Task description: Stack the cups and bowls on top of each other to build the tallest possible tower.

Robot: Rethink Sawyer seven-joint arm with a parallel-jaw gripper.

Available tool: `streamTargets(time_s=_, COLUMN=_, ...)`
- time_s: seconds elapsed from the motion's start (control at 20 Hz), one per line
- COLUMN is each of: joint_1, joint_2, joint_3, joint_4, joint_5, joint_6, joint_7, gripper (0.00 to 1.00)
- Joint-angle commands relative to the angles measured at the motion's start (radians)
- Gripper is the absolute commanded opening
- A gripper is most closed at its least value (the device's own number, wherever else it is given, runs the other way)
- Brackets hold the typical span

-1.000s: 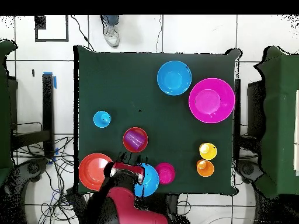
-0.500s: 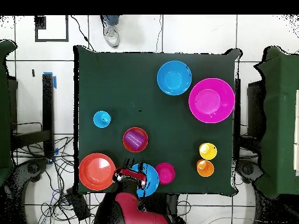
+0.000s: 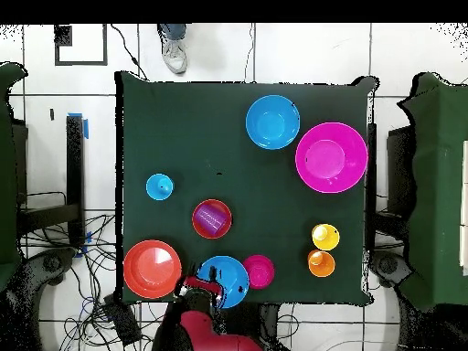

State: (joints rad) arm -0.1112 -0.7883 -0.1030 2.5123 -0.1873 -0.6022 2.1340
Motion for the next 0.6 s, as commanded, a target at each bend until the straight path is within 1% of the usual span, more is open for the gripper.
streamTargets(time_s=0.05, joint_1=0.032, joint_2=0.097, joint_3=0.052, joint_4=-0.010, joint_5=-0.035, joint_6=-0.048, joint_7=0.196, gripper=1.00)
streamTargets(time_s=0.25, joint_1=0.051, joint_2=0.080, joint_3=0.034, joint_4=-0.010, joint_5=-0.007, joint_6=-0.056, joint_7=0.210, gripper=1.00)
streamTargets(time_s=0.4, joint_1=0.050, joint_2=0.102, joint_3=0.051, joint_4=-0.032, joint_5=-0.010, joint_6=-0.065, joint_7=0.217, gripper=1.00)
streamTargets(time_s=0.6, joint_1=0.054, joint_2=0.140, joint_3=0.058, joint_4=-0.046, joint_5=-0.014, joint_6=-0.101, joint_7=0.231, gripper=1.00)
